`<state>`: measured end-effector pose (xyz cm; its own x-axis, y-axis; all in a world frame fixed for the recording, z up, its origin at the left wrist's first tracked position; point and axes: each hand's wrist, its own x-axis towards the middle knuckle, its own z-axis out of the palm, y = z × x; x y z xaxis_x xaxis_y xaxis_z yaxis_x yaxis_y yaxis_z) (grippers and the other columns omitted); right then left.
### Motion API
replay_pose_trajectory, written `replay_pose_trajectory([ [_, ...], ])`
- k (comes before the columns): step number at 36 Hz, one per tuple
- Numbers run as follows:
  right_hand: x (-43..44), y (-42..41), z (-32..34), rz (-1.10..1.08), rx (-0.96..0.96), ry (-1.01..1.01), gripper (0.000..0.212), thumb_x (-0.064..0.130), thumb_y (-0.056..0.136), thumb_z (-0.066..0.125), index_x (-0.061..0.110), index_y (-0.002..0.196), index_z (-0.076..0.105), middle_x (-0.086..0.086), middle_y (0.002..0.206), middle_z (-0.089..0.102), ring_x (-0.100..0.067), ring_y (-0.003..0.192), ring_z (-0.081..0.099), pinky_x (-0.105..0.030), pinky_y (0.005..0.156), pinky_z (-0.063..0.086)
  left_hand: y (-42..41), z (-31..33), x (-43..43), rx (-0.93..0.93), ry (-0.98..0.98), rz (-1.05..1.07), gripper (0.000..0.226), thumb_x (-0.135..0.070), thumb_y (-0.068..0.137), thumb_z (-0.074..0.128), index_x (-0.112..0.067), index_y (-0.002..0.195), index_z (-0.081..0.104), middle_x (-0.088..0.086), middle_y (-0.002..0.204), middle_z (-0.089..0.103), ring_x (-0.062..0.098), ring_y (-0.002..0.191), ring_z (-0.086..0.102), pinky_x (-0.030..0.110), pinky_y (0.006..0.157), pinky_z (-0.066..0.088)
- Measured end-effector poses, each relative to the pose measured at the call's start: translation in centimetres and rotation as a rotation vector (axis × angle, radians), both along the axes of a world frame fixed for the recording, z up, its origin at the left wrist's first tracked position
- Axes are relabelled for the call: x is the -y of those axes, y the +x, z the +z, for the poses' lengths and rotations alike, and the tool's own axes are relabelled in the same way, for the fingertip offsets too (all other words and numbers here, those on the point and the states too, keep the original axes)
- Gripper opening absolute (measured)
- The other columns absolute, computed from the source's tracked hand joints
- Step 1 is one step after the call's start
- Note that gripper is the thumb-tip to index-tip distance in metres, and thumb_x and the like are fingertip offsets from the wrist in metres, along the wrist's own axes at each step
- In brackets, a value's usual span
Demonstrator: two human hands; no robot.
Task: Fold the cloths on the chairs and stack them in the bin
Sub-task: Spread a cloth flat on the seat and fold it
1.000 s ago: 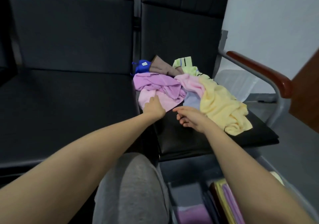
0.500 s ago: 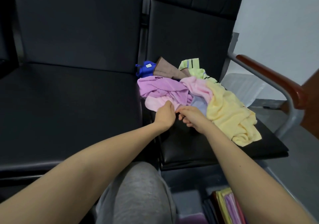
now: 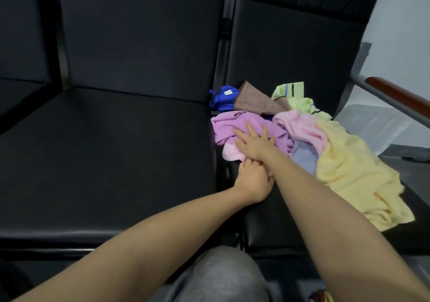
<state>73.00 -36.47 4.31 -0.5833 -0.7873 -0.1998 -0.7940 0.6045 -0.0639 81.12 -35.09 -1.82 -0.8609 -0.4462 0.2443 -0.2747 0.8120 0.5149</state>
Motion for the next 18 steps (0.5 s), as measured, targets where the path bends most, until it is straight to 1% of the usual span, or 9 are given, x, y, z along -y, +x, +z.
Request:
replay_pose_trajectory([
  [2, 0.5, -0.5, -0.2, -0.078, 0.015, -0.028, 0.049, 0.051, 0.101, 0.010, 0.045, 0.149, 0.000, 0.008, 0.159, -0.015, -0.040, 0.143, -0.014, -0.059, 0.114, -0.004, -0.2, 0.1, 0.3, 0.028, -0.021, -0.019, 0.062, -0.032, 0.094, 0.046, -0.016, 0.150, 0.025, 0.010, 0.153, 0.028, 0.033, 0.134, 0.029, 0.039, 0.109, 0.024],
  [5, 0.7, -1.8, -0.3, -0.180, 0.012, -0.018, 0.052, 0.051, 0.100, 0.007, 0.040, 0.151, 0.000, 0.008, 0.159, -0.013, -0.039, 0.144, -0.010, -0.056, 0.115, -0.001, -0.2, 0.7, 0.2, 0.067, -0.043, 0.013, 0.054, -0.030, 0.096, 0.044, -0.012, 0.146, 0.033, 0.014, 0.141, 0.038, 0.034, 0.126, 0.034, 0.038, 0.103, 0.027],
  [8, 0.0, -3.3, -0.2, -0.258, 0.004, -0.013, 0.053, 0.050, 0.101, 0.007, 0.037, 0.151, -0.001, 0.007, 0.160, -0.011, -0.038, 0.145, -0.007, -0.051, 0.116, -0.002, 0.0, 1.1, 0.2, 0.029, 0.016, 0.023, 0.051, -0.024, 0.094, 0.045, -0.011, 0.142, 0.035, 0.014, 0.138, 0.035, 0.033, 0.125, 0.031, 0.040, 0.100, 0.031],
  [10, -0.5, -4.0, -0.1, -0.288, 0.019, -0.026, 0.053, 0.049, 0.101, 0.007, 0.034, 0.151, -0.002, 0.005, 0.160, -0.012, -0.038, 0.145, -0.007, -0.048, 0.117, -0.003, 0.1, 1.3, 0.4, -0.015, 0.110, -0.001, 0.046, -0.022, 0.092, 0.042, -0.009, 0.137, 0.041, 0.012, 0.138, 0.038, 0.031, 0.125, 0.033, 0.041, 0.098, 0.034],
  [12, -0.7, -4.5, 0.1, -0.341, 0.052, -0.089, 0.056, 0.050, 0.102, 0.009, 0.029, 0.152, -0.005, 0.001, 0.160, -0.009, -0.034, 0.146, -0.006, -0.044, 0.117, -0.003, 0.4, 1.8, 0.8, -0.089, 0.260, -0.021, 0.037, -0.024, 0.089, 0.035, -0.004, 0.115, 0.052, 0.015, 0.124, 0.052, 0.032, 0.113, 0.046, 0.039, 0.091, 0.039],
  [13, -0.8, -4.7, 0.1, -0.376, 0.063, -0.117, 0.058, 0.051, 0.101, 0.011, 0.027, 0.152, -0.005, -0.002, 0.160, -0.007, -0.033, 0.146, -0.004, -0.042, 0.117, -0.001, 0.7, 2.1, 0.9, -0.137, 0.353, -0.019, 0.031, -0.023, 0.090, 0.034, -0.003, 0.103, 0.053, 0.017, 0.115, 0.058, 0.034, 0.106, 0.051, 0.037, 0.086, 0.040],
  [14, -0.7, -5.3, -0.2, -0.415, 0.084, -0.144, 0.060, 0.053, 0.100, 0.012, 0.027, 0.152, -0.004, -0.006, 0.160, -0.006, -0.032, 0.147, -0.003, -0.042, 0.117, 0.000, 0.9, 2.5, 1.2, -0.176, 0.450, -0.007, 0.024, -0.020, 0.094, 0.035, -0.004, 0.098, 0.053, 0.018, 0.109, 0.061, 0.033, 0.101, 0.054, 0.036, 0.082, 0.041],
  [16, -0.3, -6.3, -0.5, -0.455, 0.126, -0.184, 0.062, 0.056, 0.099, 0.012, 0.028, 0.153, -0.004, -0.009, 0.160, -0.004, -0.033, 0.146, 0.000, -0.043, 0.117, 0.002, 1.4, 3.1, 2.0, -0.244, 0.587, 0.035, 0.020, -0.015, 0.097, 0.037, -0.004, 0.097, 0.054, 0.014, 0.102, 0.062, 0.028, 0.093, 0.056, 0.032, 0.075, 0.041],
  [18, 0.0, -7.0, -0.4, -0.449, 0.165, -0.178, 0.063, 0.055, 0.098, 0.012, 0.028, 0.153, -0.002, -0.010, 0.160, -0.002, -0.033, 0.146, 0.002, -0.046, 0.117, 0.004, 1.8, 3.5, 2.5, -0.311, 0.687, 0.041, 0.022, -0.015, 0.096, 0.039, -0.006, 0.098, 0.058, 0.006, 0.096, 0.060, 0.018, 0.088, 0.053, 0.026, 0.071, 0.040],
])
